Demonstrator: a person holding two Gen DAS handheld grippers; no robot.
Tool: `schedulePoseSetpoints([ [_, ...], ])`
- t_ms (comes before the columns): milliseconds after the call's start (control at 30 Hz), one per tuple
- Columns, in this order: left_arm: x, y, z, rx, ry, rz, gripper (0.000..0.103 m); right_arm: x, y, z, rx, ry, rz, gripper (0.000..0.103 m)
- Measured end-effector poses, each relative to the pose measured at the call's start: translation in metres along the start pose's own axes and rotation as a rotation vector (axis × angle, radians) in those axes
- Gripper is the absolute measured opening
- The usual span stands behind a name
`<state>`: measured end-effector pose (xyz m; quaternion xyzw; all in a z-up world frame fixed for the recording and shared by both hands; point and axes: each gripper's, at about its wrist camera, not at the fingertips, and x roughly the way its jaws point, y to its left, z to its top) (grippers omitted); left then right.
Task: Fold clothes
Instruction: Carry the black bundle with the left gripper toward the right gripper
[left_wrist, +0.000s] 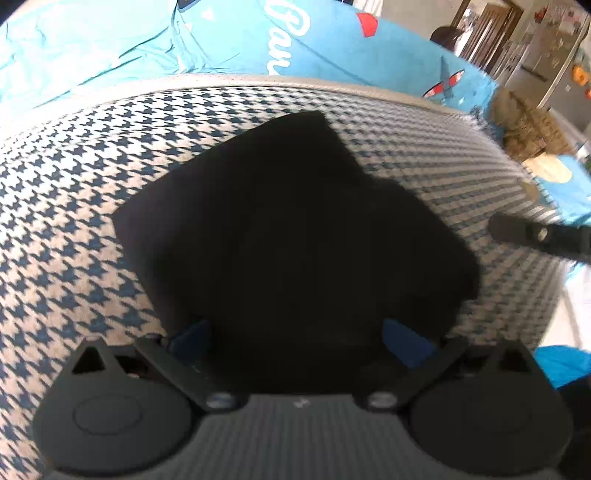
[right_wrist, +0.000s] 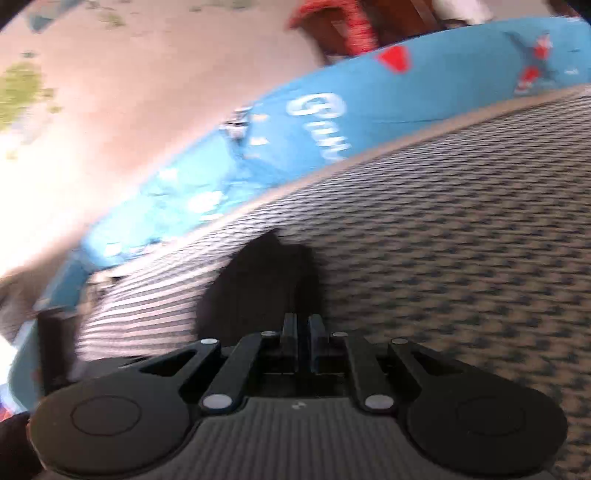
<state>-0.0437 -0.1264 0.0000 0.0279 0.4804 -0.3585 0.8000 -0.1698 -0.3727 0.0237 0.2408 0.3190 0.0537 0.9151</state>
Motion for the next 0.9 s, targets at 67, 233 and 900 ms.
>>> schedulePoseSetpoints([
  [67,-0.006,-0.005,-0.003,0.011,-0.011,-0.032,0.103,0.003,0.004,-0.003,-0.024,0.036,0.022,0.011],
  [233,-0.01,-0.016,-0.009,0.057,-0.018,-0.025,0.103,0.003,0.015,-0.017,-0.162,0.086,-0.09,0.011],
  [900,0.006,-0.02,-0.016,0.12,0.022,0.024,0.103,0.028,0.03,-0.048,-0.426,0.13,-0.199,0.007],
])
